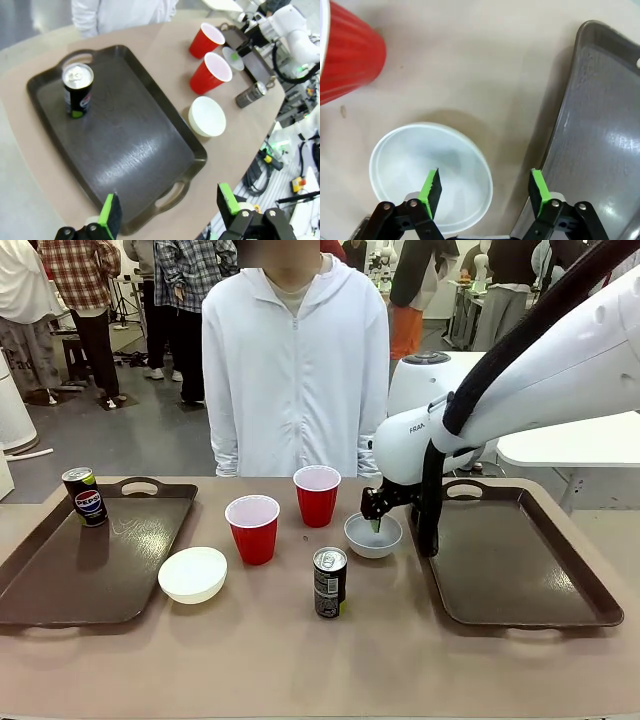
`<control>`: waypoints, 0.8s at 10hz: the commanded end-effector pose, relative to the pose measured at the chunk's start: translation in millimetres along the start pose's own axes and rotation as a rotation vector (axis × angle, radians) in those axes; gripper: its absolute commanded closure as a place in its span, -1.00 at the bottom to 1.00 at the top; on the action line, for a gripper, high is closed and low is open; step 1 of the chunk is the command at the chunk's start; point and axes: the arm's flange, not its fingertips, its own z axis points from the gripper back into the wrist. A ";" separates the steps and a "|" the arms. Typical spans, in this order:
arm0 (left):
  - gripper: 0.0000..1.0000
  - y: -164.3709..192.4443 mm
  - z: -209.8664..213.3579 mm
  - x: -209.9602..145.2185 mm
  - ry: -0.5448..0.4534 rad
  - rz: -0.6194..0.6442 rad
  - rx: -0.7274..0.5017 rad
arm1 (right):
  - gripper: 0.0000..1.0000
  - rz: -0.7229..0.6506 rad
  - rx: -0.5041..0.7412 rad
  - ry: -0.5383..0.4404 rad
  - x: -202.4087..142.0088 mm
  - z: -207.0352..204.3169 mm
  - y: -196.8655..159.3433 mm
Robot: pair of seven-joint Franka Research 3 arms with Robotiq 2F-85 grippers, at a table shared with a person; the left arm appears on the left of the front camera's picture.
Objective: Prepare tableware on both trays.
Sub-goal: Pick up a Picnic Bowl from the table and place it on a Handle tray.
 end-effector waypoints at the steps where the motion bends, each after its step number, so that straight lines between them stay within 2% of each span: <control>1: -1.00 1.3 0.2 0.0 0.003 -0.013 0.002 | 0.38 -0.014 -0.005 0.008 9.3 -0.3 1.9; 2: -1.00 1.3 0.2 0.0 0.003 -0.013 0.002 | 0.62 -0.011 -0.002 0.010 8.6 0.3 2.3; 3: -1.00 1.3 0.2 0.0 0.003 -0.013 0.002 | 1.00 -0.011 -0.002 0.013 8.6 0.3 2.1; 8: -1.00 1.3 0.2 0.0 0.003 -0.013 0.002 | 1.00 -0.020 0.003 0.050 9.1 0.1 -3.0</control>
